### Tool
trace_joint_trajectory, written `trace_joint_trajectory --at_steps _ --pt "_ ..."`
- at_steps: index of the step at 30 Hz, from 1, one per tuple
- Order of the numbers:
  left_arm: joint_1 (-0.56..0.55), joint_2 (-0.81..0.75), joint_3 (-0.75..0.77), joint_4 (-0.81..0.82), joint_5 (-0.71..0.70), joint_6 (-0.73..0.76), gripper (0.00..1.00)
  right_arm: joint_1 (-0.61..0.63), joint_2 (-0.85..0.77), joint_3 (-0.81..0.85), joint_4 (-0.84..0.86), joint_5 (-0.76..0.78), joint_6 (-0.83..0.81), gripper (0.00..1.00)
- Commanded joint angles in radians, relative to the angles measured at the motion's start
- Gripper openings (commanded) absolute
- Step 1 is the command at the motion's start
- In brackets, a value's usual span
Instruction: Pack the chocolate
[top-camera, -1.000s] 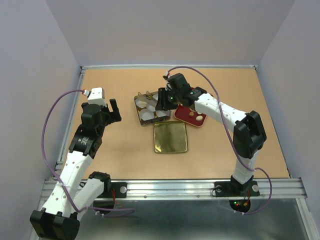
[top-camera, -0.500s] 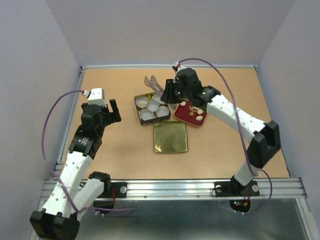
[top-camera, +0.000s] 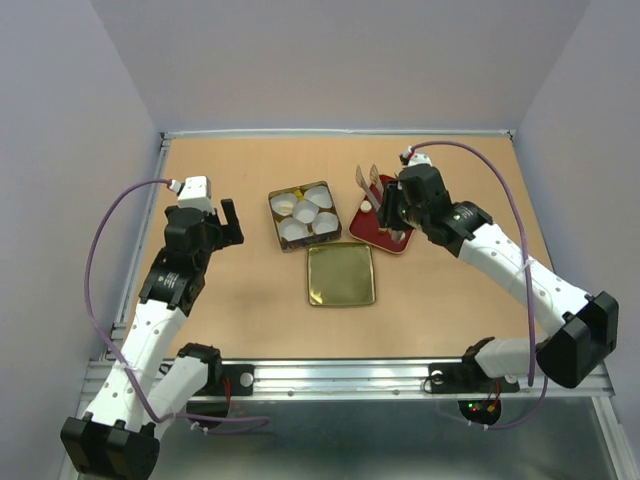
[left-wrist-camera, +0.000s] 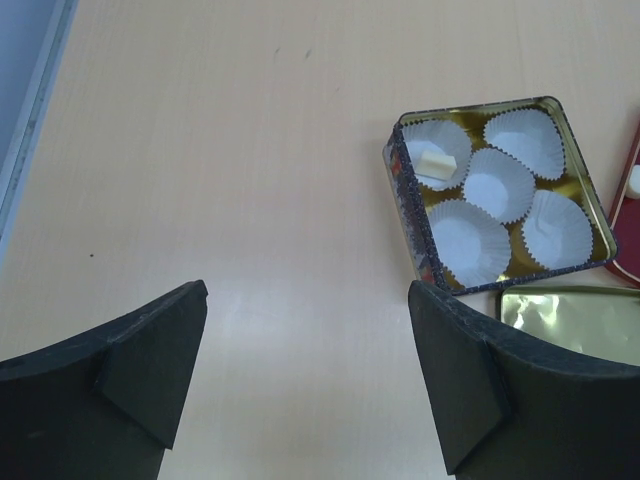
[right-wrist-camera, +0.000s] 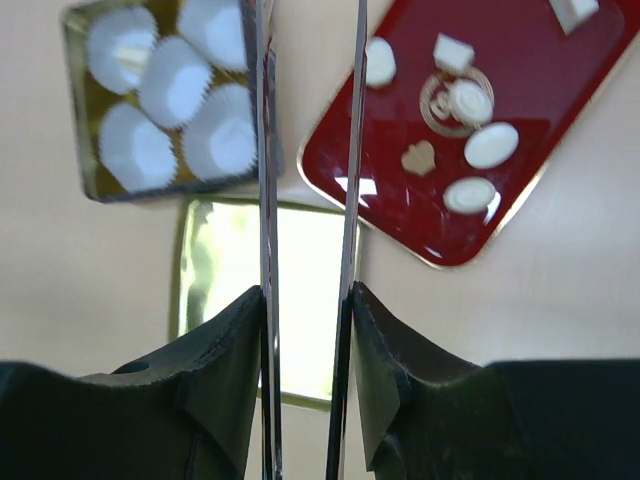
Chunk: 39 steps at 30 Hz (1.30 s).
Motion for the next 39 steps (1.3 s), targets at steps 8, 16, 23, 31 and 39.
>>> trace_joint_trajectory --at_steps 8,16,23,31,39 --pt "0.001 0.005 0.006 0.023 0.017 -0.006 0.93 0.005 -0.066 -0.145 -0.038 0.061 0.011 0.44" --pt "-0.001 0.006 0.005 0.026 0.011 -0.011 0.93 0.003 -0.002 -0.156 -0.030 0.025 -0.012 0.47" --pt "0.001 0.014 0.009 0.031 0.007 -0.009 0.93 0.003 0.047 -0.144 -0.001 0.007 -0.030 0.49" --pt "0.000 0.015 0.008 0.035 -0.006 0.002 0.93 0.003 0.101 -0.142 0.022 -0.008 -0.045 0.49" --pt "0.001 0.019 0.009 0.040 -0.013 0.008 0.93 0.002 0.138 -0.131 0.030 0.010 -0.064 0.49"
